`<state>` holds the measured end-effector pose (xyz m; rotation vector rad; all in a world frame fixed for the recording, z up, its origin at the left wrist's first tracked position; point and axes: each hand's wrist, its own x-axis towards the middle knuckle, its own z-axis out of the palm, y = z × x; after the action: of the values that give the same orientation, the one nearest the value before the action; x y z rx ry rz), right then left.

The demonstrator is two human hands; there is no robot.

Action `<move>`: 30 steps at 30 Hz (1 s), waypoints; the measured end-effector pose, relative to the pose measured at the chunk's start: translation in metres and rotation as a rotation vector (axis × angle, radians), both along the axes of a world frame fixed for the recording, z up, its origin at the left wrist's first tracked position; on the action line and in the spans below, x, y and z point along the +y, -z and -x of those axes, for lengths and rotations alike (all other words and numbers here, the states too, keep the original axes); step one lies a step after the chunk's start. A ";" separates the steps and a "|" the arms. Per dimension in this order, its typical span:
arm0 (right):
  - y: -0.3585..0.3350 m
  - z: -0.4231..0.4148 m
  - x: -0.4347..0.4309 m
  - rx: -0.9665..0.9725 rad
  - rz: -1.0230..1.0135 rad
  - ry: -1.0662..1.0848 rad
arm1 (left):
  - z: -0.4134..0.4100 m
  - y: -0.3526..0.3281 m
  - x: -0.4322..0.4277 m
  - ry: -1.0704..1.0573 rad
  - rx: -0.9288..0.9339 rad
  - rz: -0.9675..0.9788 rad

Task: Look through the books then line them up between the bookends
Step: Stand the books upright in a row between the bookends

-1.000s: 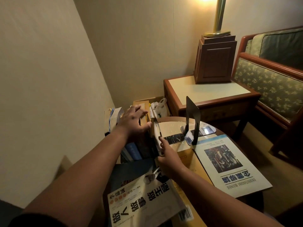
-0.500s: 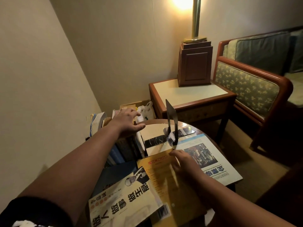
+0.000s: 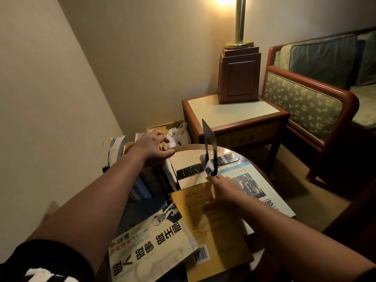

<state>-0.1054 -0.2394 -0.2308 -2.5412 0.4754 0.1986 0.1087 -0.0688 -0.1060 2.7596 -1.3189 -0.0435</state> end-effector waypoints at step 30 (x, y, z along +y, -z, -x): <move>-0.069 0.048 -0.088 0.108 -0.507 0.043 | -0.001 0.000 0.000 -0.008 0.015 0.008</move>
<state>-0.1531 -0.3271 -0.1619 -2.0302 0.4534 0.3891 0.1096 -0.0691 -0.1058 2.7530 -1.3010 -0.0585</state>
